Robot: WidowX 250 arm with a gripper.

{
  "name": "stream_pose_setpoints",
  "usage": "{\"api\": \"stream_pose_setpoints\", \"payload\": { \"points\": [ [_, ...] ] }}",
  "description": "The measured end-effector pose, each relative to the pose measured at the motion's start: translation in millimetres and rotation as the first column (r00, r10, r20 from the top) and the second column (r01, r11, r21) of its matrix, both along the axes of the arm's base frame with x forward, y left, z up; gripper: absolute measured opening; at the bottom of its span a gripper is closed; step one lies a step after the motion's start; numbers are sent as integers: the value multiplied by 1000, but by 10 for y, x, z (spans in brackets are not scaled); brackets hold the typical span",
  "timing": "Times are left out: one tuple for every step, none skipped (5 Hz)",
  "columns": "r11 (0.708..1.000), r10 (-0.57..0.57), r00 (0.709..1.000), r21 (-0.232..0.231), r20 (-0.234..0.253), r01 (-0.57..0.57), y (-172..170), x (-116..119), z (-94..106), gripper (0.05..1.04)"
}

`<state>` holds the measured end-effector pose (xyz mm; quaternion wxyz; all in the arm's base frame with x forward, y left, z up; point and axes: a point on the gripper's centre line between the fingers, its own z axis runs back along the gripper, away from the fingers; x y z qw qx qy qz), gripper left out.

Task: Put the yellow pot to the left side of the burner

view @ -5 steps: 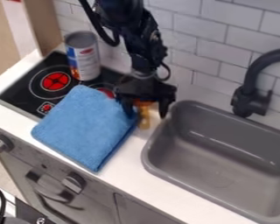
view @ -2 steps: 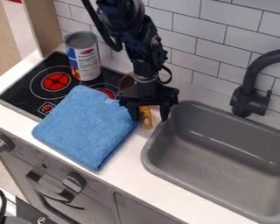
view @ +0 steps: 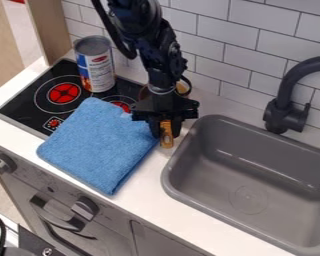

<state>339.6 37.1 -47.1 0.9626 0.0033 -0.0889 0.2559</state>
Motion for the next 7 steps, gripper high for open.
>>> {"api": "stream_pose_setpoints", "payload": {
  "points": [
    [1000, 11, 1000, 6, -1, -11, 16, -3, 0, 364],
    [1000, 19, 1000, 2, 0, -19, 48, -30, 34, 364],
    [1000, 1, 1000, -22, 27, 0, 48, 1, 241, 364],
    [999, -14, 997, -41, 72, 17, 83, -39, 404, 364],
    [998, -14, 997, -58, 76, 18, 167, -117, 496, 364],
    [999, -25, 996, -36, 82, 28, 360, -239, 598, 364],
    [999, -17, 998, -26, 57, 19, 684, -431, 558, 364]
  ]
}}
